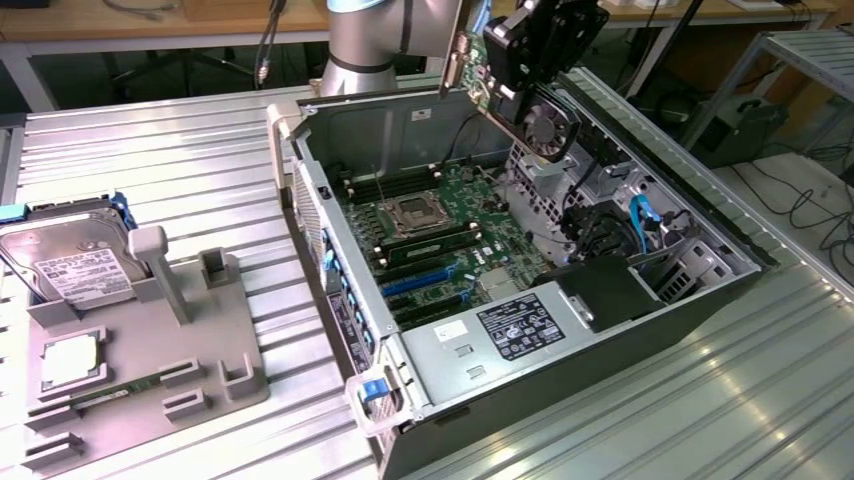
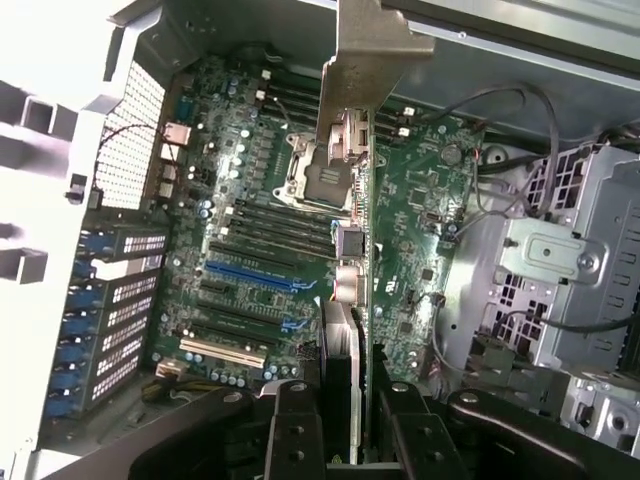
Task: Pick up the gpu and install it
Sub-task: 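Insert the gpu into the slot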
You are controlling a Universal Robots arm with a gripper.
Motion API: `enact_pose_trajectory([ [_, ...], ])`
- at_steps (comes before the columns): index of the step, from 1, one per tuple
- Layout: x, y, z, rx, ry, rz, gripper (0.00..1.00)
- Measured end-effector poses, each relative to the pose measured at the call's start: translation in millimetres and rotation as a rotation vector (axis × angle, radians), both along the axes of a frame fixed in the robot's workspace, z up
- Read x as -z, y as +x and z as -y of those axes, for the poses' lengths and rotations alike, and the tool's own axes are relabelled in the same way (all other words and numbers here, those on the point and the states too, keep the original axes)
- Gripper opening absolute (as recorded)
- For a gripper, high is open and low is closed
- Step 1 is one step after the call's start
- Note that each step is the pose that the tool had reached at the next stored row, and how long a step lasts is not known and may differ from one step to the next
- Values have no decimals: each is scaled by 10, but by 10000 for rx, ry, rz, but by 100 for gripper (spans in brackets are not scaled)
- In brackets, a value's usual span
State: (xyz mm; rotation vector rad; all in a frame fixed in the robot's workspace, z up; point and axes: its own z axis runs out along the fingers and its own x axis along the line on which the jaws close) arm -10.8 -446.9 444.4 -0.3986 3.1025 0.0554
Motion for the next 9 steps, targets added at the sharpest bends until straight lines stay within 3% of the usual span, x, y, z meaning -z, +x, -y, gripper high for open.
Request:
enact_pose_trajectory([
  [9, 0, 0, 0, -683, 0, 0, 27],
])
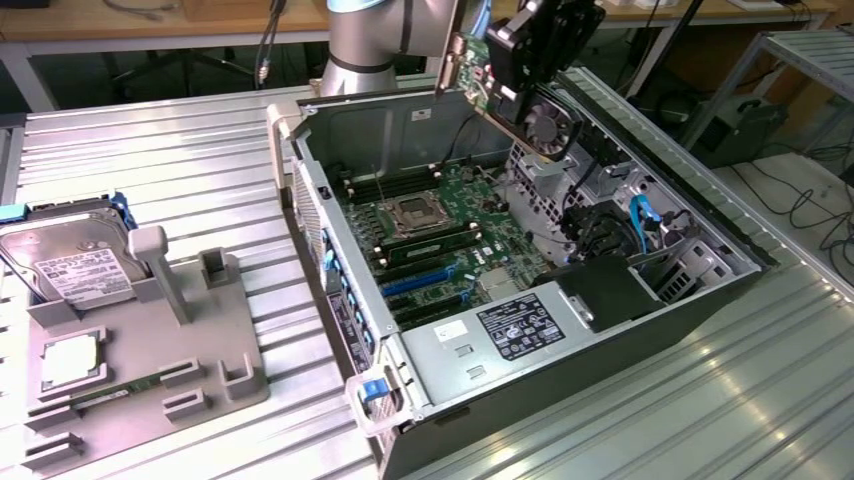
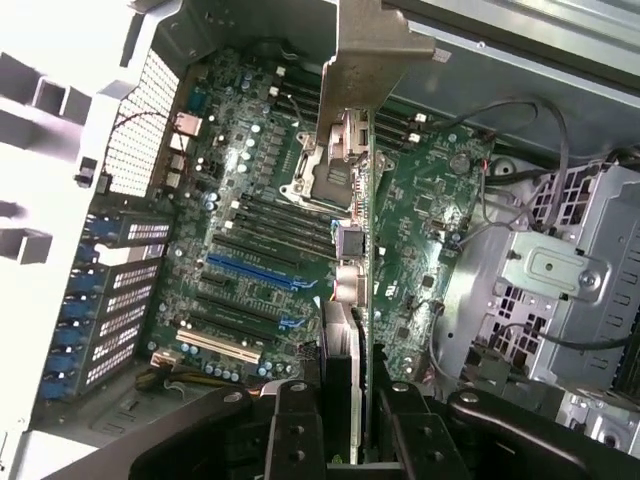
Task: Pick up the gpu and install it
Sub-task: 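Insert the gpu into the slot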
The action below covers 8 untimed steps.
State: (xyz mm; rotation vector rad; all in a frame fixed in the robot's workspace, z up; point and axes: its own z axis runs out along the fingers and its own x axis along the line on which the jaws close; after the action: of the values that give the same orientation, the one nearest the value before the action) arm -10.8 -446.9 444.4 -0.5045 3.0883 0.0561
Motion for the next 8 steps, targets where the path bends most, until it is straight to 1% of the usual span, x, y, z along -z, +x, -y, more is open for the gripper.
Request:
enact_pose_trajectory([
  [8, 0, 0, 1, -669, 0, 0, 27],
])
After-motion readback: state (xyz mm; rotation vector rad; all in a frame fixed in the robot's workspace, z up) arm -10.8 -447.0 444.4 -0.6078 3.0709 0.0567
